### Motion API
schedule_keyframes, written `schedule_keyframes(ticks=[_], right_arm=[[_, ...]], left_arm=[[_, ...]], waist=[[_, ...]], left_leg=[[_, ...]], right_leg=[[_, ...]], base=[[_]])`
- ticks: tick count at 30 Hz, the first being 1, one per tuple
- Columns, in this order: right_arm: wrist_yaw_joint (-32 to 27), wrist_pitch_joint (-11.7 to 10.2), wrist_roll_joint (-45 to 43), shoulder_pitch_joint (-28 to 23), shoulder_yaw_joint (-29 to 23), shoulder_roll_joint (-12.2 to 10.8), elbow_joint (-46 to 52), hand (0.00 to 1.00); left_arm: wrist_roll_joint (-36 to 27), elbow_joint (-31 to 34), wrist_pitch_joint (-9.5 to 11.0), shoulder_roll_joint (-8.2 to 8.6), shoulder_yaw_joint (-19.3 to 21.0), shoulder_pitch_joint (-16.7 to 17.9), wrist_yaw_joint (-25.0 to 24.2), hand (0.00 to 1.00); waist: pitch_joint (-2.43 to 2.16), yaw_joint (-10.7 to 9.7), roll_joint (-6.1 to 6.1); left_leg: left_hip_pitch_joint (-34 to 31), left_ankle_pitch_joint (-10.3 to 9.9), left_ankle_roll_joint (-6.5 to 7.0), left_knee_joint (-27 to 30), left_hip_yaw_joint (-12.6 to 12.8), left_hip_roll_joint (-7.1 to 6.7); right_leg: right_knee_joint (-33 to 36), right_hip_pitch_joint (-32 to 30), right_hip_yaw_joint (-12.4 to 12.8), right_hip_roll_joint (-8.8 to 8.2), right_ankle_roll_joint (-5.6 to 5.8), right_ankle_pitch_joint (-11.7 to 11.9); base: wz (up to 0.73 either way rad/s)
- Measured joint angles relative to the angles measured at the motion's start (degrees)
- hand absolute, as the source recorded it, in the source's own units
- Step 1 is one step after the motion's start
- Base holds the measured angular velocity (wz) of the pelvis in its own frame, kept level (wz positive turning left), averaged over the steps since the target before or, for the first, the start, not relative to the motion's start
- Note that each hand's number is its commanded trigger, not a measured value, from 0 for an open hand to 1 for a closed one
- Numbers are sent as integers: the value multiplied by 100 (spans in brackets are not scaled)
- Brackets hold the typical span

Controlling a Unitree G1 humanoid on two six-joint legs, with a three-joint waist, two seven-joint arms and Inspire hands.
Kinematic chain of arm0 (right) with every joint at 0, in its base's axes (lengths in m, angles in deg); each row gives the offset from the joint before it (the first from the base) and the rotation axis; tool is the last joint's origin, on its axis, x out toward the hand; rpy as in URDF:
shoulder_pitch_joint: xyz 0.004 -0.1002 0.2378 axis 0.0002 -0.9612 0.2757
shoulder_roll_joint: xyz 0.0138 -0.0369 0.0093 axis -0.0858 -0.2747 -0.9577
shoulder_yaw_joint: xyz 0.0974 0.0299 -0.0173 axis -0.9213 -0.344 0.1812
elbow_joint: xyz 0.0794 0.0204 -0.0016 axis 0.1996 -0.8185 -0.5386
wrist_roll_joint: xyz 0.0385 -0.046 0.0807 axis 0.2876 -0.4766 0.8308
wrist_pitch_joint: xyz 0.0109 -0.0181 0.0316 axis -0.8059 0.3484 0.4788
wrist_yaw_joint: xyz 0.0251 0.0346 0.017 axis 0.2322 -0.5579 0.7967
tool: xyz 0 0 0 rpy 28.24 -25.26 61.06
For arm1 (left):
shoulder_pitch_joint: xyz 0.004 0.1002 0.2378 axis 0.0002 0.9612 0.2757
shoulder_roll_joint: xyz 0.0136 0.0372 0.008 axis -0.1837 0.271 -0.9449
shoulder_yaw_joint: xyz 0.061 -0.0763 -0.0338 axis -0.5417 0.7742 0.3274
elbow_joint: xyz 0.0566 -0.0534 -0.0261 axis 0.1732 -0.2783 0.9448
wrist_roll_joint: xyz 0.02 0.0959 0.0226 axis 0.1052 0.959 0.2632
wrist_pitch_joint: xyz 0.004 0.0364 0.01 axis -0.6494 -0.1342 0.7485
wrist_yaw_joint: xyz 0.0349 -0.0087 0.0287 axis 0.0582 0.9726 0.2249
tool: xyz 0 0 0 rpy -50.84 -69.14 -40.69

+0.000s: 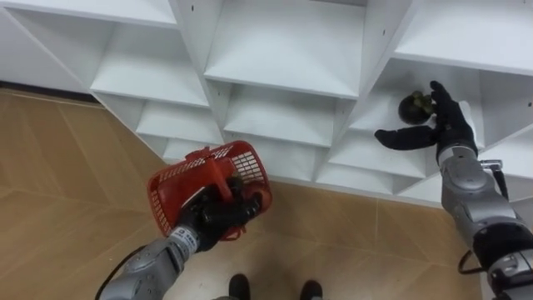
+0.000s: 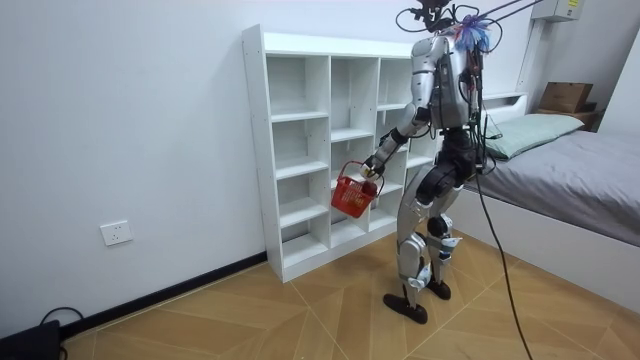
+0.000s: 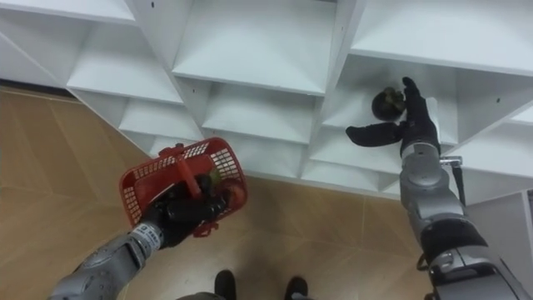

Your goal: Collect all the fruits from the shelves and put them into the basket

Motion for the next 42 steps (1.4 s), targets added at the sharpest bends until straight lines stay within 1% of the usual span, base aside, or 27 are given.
schedule_keyframes(ticks=[2, 6, 12, 17, 23, 28, 32, 36, 38, 42], right_arm=[[-169, -3, -112, 0, -18, 21, -18, 100], [-308, 1, -112, 0, -78, 32, -39, 100], [-344, 80, -106, 4, -76, 17, -42, 100], [-277, 82, -74, 4, -61, -86, -42, 100], [-266, 165, 286, 4, -63, -88, -52, 100], [-274, 193, 331, 23, -88, -90, -47, 100], [-277, 190, 449, 31, -87, -90, -77, 100], [-269, 167, 782, 45, -87, -91, -162, 100], [-233, 150, 792, 44, -182, -99, -171, 100], [-210, 135, 909, 45, -187, -100, -166, 100]], left_arm=[[-2, 0, 0, 5, 0, 0, 0, 100], [-2, 1, 1, 41, -1, 0, 2, 100], [-1, 1, 2, 45, -9, 0, 2, 100], [-2, 3, 2, 44, -7, 0, 2, 100], [-7, 2, 0, 63, -6, 0, 119, 100], [-7, -2, -5, 96, -7, 0, 186, 100], [-27, -5, -24, 98, -4, 0, 242, 100], [-220, -4, -23, 98, 2, -1, 242, 100], [-231, -4, -22, 117, 12, -8, 241, 100], [-227, -5, -18, 171, 9, -9, 241, 100]], waist=[[3, 7, -14], [2, 6, -29], [15, 17, -70], [15, 28, -88], [14, 40, -89], [11, 37, -84], [11, 45, -83], [8, 60, -76], [5, 35, -67], [5, 31, -68]], left_leg=[[0, 0, 0, -2, 2, 2], [0, 0, 0, -6, 9, 5], [-2, 1, -1, -9, 7, 5], [-1, 1, 0, 2, 0, 1], [0, 6, 6, 3, -2, 2], [4, 6, 7, 3, -3, 5], [7, 6, 7, 2, -5, 8], [5, 6, 6, 5, -12, 13], [-1, 6, 6, 2, -36, 7], [4, 6, 7, -8, -54, 0]], right_leg=[[2, -1, 0, 1, 0, 0], [2, 0, 3, 6, 0, 0], [-9, 6, 3, 9, 1, -1], [-16, 18, -6, 3, 2, -1], [-54, 29, -26, -1, 3, 3], [-95, 60, -32, 7, 10, 18], [-103, 65, -38, 9, 10, 22], [-99, 66, -44, 14, 8, 22], [-103, 73, -56, 16, 8, 22], [-86, 87, -64, 17, 10, 24]], base=[[0], [0], [0], [0], [0], [0], [0], [0], [2], [2]])
